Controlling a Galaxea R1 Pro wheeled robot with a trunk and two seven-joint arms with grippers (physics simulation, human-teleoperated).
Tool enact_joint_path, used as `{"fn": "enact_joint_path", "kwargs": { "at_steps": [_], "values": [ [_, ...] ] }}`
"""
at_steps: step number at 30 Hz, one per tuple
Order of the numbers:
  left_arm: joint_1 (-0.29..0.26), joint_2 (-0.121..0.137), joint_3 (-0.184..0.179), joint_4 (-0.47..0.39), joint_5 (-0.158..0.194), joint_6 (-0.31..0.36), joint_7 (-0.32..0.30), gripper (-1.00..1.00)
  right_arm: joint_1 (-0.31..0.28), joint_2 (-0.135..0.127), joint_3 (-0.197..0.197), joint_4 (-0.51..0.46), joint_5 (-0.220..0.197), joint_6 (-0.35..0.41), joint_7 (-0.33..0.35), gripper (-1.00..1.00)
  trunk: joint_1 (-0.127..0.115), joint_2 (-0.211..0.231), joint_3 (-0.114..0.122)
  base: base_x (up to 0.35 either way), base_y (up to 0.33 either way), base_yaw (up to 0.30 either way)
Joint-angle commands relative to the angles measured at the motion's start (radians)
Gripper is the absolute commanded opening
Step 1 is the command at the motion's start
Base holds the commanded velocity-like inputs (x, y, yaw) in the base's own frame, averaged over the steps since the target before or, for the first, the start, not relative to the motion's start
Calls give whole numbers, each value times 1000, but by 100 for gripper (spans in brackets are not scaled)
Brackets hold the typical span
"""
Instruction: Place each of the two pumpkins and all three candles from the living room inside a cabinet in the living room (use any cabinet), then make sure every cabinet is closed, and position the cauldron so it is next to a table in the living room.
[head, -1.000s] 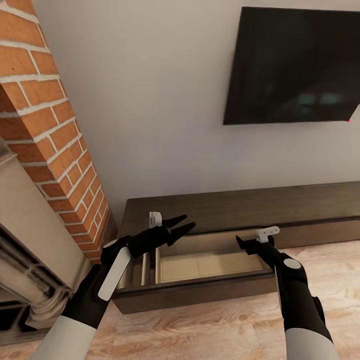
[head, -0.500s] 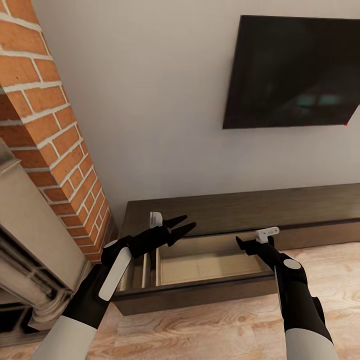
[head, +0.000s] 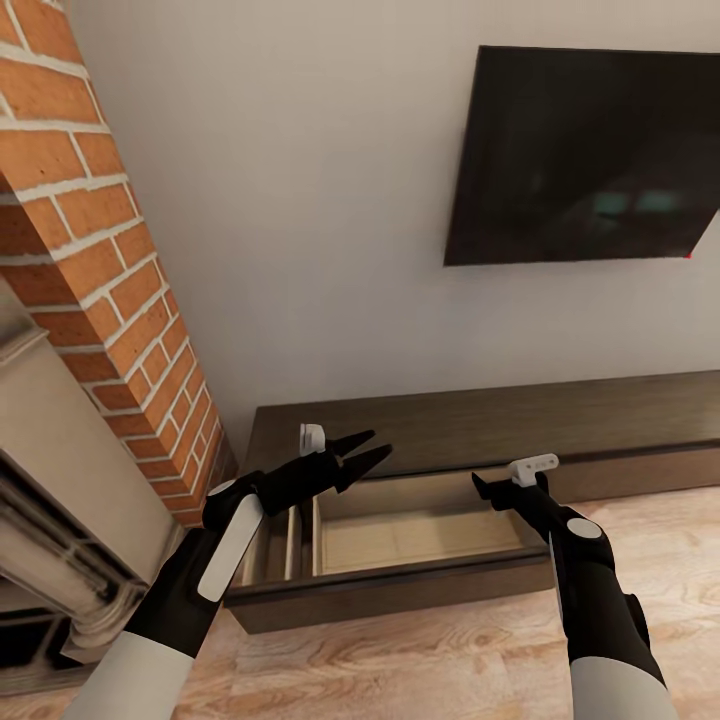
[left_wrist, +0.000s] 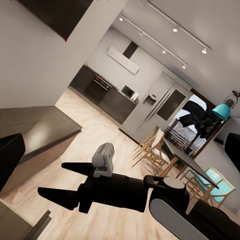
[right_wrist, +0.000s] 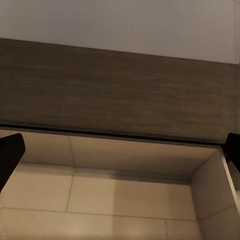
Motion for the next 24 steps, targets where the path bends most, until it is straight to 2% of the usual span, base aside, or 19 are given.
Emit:
{"fn": "enact_joint_path", "kwargs": {
  "at_steps": [1,24],
  "values": [
    [0,0,0,0,0,0,0,100,0,0,0,0,0,0,0,100,-4,7,3,0,0,0],
    [0,-2,-4,0,0,0,0,100,0,0,0,0,0,0,1,100,-92,168,75,0,0,0]
  ]
}}
